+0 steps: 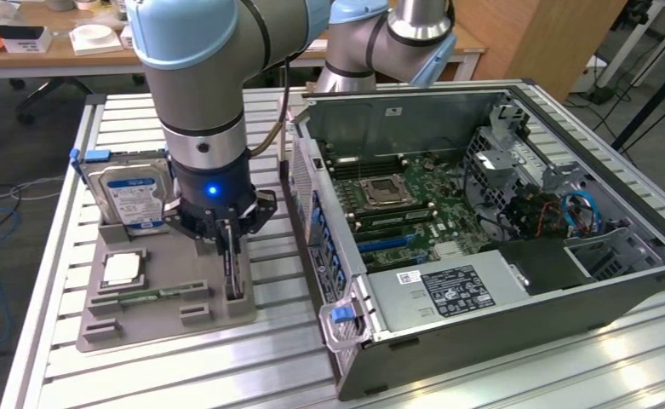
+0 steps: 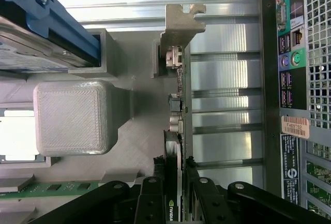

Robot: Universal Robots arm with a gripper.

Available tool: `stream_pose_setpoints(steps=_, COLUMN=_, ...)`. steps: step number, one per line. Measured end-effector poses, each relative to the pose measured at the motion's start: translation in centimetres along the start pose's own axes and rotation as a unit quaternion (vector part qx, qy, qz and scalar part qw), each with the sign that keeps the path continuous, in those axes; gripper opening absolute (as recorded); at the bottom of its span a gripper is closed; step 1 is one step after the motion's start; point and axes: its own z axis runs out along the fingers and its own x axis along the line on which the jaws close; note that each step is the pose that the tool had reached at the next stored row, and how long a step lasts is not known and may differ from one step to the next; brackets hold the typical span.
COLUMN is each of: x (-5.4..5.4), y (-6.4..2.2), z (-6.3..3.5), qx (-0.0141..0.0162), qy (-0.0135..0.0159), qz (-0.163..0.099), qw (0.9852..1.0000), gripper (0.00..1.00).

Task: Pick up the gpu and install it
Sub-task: 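Pick up the gpu and move the gpu toward the slot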

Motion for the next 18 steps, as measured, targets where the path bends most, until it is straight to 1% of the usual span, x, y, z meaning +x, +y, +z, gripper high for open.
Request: stream_pose_setpoints(steps=18, x=-0.01, y=0.01, z=-0.06, qx=-0.0001, qy=-0.0001, qz=0.000, qw=1.0000, gripper=0.26)
